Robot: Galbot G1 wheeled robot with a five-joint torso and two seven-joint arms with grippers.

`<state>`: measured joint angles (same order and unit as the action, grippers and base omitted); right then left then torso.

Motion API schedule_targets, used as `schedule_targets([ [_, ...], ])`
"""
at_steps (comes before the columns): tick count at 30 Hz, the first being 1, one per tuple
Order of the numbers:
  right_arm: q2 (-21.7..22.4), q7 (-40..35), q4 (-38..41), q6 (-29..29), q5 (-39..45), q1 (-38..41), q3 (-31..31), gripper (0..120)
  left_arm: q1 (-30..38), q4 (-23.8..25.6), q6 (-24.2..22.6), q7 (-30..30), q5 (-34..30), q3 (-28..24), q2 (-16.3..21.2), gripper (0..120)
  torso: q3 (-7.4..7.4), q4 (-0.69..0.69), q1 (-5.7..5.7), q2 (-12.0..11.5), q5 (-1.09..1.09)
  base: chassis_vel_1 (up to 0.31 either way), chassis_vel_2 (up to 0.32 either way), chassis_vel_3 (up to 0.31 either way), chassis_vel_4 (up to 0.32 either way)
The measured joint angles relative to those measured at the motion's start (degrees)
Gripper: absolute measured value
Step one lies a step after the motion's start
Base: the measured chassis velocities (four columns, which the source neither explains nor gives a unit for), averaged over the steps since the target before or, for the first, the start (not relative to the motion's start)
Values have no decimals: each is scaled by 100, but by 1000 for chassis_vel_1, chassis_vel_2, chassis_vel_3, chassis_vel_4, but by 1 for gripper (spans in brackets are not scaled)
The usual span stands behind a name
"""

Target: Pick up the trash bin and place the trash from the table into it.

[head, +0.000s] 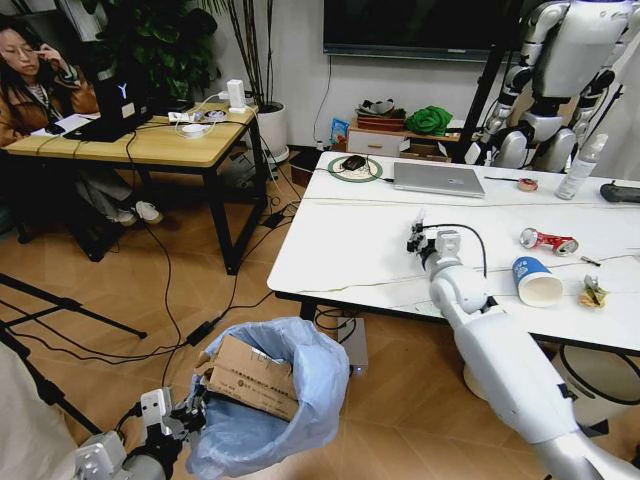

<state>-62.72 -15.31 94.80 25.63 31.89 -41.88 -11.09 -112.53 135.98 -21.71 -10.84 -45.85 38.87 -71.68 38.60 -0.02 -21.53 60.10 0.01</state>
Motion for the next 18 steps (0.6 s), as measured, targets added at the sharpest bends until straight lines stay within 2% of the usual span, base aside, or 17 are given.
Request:
schedule_targets([
  [5,644,292,1680,-517,1560,-636,130,0,-30,65,-2,-3,-69,33,55,0,-1,1,0,1,-3,0,0,0,0],
  [8,749,377,2031,-680,1776,-804,243,0,-37,80,-3,-8,-78,36,59,0,0,0,0,1,-1,0,0,0,0],
  [9,881,567,2569,-871,2095,-1059,467,0,-50,97,-7,-12,-80,36,61,0,-1,0,1,1,-2,0,0,0,0],
  [12,1004,818,3244,-1216,2353,-1289,1202,0,-93,115,-15,-15,-73,32,55,0,-1,1,1,2,0,0,0,0,0],
  [18,1042,1047,3657,-1421,2595,-1319,2168,0,-169,178,-16,-18,-41,65,-11,0,-1,2,1,2,-2,0,0,0,0],
])
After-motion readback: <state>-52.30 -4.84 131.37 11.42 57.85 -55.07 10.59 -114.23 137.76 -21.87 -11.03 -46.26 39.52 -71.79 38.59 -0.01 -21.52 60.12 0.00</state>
